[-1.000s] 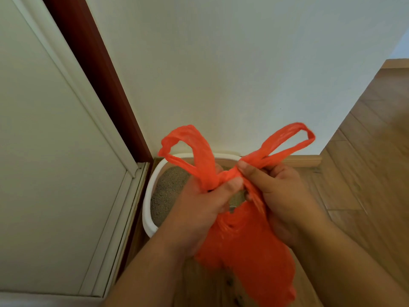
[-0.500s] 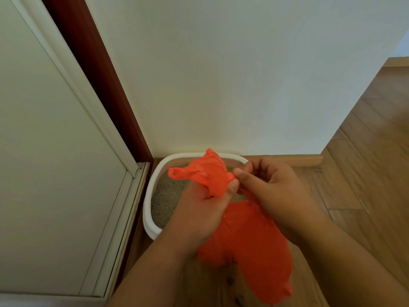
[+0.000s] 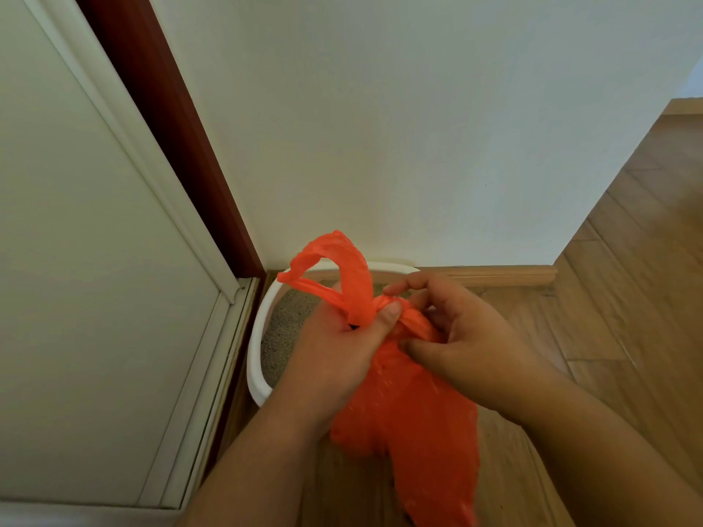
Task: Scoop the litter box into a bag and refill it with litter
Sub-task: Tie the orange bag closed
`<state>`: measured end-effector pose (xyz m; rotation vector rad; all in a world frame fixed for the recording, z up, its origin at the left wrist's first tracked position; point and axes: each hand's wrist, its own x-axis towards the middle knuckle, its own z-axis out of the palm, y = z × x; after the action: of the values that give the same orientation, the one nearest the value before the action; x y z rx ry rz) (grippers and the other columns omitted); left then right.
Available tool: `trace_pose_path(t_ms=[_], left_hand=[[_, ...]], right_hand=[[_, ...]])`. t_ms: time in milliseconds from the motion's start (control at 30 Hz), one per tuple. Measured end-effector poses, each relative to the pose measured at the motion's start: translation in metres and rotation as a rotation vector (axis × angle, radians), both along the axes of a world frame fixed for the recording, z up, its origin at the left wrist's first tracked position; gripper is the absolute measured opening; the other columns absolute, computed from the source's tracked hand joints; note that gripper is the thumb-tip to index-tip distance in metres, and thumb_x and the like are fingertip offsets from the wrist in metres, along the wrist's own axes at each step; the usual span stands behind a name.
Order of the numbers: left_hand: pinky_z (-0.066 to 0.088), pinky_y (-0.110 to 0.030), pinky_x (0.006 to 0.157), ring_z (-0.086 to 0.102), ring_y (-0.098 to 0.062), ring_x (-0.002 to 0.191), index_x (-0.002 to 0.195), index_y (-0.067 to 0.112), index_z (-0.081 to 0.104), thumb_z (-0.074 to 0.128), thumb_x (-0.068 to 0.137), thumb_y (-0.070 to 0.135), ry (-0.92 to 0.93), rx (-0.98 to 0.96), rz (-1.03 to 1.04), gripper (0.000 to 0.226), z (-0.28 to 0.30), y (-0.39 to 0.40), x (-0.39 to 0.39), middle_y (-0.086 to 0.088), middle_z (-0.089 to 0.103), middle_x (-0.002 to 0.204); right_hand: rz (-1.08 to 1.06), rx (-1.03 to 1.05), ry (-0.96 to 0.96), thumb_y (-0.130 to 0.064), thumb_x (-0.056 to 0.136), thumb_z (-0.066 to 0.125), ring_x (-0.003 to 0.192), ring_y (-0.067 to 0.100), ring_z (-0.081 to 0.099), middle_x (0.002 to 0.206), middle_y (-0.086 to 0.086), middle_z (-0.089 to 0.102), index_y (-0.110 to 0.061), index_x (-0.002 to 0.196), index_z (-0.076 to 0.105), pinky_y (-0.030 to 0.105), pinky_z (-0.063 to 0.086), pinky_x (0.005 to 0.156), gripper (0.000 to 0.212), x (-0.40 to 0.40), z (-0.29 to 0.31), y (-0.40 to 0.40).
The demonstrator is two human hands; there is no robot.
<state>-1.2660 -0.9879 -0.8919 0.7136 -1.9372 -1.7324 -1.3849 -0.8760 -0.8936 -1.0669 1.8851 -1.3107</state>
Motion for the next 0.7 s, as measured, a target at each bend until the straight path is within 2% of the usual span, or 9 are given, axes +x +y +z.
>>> trace_pose_path(t_ms=[100,167,233,367,467,567,667,700], left_hand=[[0.051,-0.033,0.072,0.066,-0.007,0.069,0.066,0.040,0.073,0.066,0.098,0.020,-0.004,0.073,0.011,0.038,-0.0011,-0.0025,0.0014,0.009,0.068,0.066],[0.052,-0.034,0.070,0.066,-0.013,0.070,0.065,0.032,0.072,0.067,0.097,0.020,-0.010,0.130,0.010,0.034,-0.0032,-0.0035,0.0015,0.000,0.067,0.068],[0.052,-0.033,0.069,0.065,-0.015,0.068,0.063,0.026,0.070,0.068,0.096,0.019,-0.003,0.171,0.016,0.034,-0.0052,-0.0041,0.0008,-0.005,0.066,0.068],[0.049,-0.036,0.070,0.060,-0.017,0.066,0.064,0.020,0.063,0.070,0.095,0.020,-0.001,0.156,0.011,0.032,-0.0066,-0.0045,0.0004,-0.007,0.062,0.067],[0.048,-0.040,0.072,0.057,-0.018,0.069,0.069,0.021,0.058,0.071,0.095,0.023,-0.006,0.123,0.008,0.029,-0.0068,-0.0041,0.0018,-0.006,0.056,0.069],[0.055,-0.040,0.075,0.064,-0.015,0.073,0.068,0.027,0.059,0.070,0.095,0.024,-0.016,0.143,0.006,0.030,-0.0045,-0.0035,0.0027,-0.003,0.061,0.073],[0.058,-0.039,0.074,0.068,-0.018,0.076,0.071,0.026,0.061,0.069,0.096,0.024,-0.017,0.176,-0.031,0.027,-0.0027,-0.0040,0.0053,-0.007,0.065,0.077],[0.058,-0.034,0.070,0.068,-0.018,0.074,0.071,0.024,0.061,0.068,0.097,0.024,-0.013,0.188,-0.041,0.026,-0.0022,-0.0042,0.0063,-0.007,0.066,0.076]], right_hand=[[0.039,0.014,-0.088,0.012,0.086,0.058,0.077,0.017,0.075,0.098,0.000,0.076,-0.037,0.117,0.065,0.028,0.056,0.062,0.059,0.0004,0.0027,0.0019],[0.046,0.048,-0.132,0.011,0.087,0.055,0.077,0.030,0.075,0.096,0.005,0.078,-0.037,0.117,0.065,0.040,0.060,0.066,0.057,-0.0013,0.0026,0.0023],[0.017,0.049,-0.146,0.011,0.087,0.053,0.086,0.029,0.075,0.102,0.003,0.077,-0.033,0.117,0.065,0.049,0.062,0.079,0.054,-0.0022,0.0022,0.0019],[0.036,0.049,-0.184,0.017,0.088,0.049,0.086,0.018,0.075,0.096,0.002,0.078,-0.026,0.117,0.057,0.033,0.056,0.071,0.053,-0.0007,0.0055,0.0010],[0.022,0.045,-0.170,0.018,0.086,0.051,0.079,0.019,0.072,0.092,0.001,0.076,-0.031,0.113,0.058,0.037,0.057,0.069,0.056,-0.0016,0.0059,0.0014],[0.021,0.018,-0.167,0.009,0.087,0.065,0.073,0.022,0.071,0.090,-0.003,0.073,-0.035,0.109,0.059,0.040,0.059,0.067,0.049,0.0007,0.0060,0.0002],[-0.005,-0.022,-0.232,0.005,0.086,0.073,0.064,0.020,0.067,0.081,-0.002,0.072,-0.025,0.111,0.059,0.035,0.059,0.061,0.042,0.0017,0.0072,-0.0003],[-0.014,-0.038,-0.265,0.005,0.086,0.073,0.062,0.020,0.065,0.080,-0.001,0.072,-0.022,0.111,0.059,0.034,0.058,0.060,0.040,0.0018,0.0079,0.0001]])
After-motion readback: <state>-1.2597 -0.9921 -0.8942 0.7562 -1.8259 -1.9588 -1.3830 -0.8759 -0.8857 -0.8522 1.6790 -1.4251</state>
